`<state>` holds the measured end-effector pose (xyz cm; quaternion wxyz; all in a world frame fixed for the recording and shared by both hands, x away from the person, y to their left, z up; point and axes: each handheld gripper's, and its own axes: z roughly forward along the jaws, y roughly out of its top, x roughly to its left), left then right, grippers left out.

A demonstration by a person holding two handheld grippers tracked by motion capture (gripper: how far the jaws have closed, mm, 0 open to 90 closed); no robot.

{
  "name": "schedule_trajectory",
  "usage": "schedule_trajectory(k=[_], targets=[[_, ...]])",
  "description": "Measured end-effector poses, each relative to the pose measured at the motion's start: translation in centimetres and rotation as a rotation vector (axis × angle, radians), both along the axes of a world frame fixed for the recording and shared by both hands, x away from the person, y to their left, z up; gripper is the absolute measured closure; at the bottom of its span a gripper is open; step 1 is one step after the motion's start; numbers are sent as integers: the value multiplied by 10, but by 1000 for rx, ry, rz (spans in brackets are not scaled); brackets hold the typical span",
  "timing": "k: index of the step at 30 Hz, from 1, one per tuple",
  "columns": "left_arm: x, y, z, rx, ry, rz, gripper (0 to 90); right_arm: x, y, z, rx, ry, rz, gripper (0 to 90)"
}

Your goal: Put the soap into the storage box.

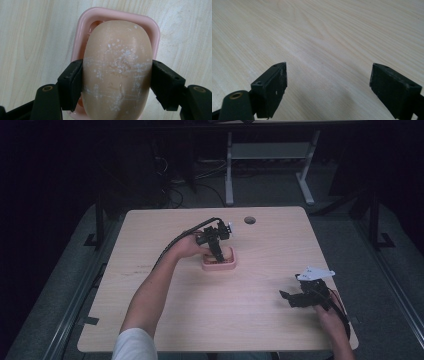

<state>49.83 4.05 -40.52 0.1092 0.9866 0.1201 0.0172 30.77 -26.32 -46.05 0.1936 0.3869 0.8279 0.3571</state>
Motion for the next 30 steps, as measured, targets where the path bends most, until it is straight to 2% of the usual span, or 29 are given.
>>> schedule_trajectory(k=[5,10,30], targets=[[1,-1,-2,-6,5,7,316,0,0,0,1,0,0,139],[1,-1,-4,12,10,-1,315,0,1,0,1,3,0,139],[2,-3,-6,16,11,15,314,0,1,0,-4,4,5,139]])
